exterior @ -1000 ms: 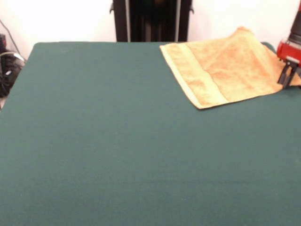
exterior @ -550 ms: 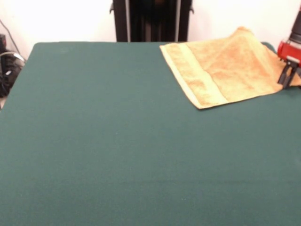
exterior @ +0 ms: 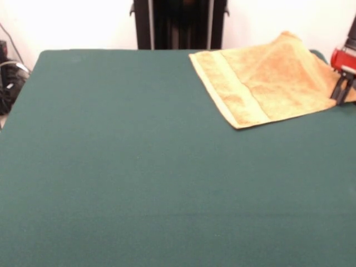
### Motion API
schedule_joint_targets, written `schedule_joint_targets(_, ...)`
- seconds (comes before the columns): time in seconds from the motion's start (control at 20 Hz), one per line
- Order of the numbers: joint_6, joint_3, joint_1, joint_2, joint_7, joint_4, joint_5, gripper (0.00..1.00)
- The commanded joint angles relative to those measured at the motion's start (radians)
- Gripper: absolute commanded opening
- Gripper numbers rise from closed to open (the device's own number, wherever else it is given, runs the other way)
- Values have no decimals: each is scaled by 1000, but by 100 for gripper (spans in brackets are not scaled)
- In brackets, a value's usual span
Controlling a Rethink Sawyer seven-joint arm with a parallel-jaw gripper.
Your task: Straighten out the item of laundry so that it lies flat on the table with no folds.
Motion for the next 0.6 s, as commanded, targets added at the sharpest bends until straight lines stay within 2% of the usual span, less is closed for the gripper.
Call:
schedule_joint_targets(0.05, 127, 94, 56, 80, 366, -160, 115, 0)
schedule_joint_targets(0.25, 162, 67, 79, 97, 391, -179, 127, 0)
schedule_joint_targets(0.35, 178, 71, 71, 95, 367, -180, 113, 0)
schedule_joint_targets(0.4, 211, 44, 82, 110, 390, -195, 108, 0)
schedule_joint_targets(0.5, 175, 109, 56, 81, 373, -170, 126, 0)
schedule_joint_targets(0.6, 200, 82, 66, 95, 387, -182, 118, 0)
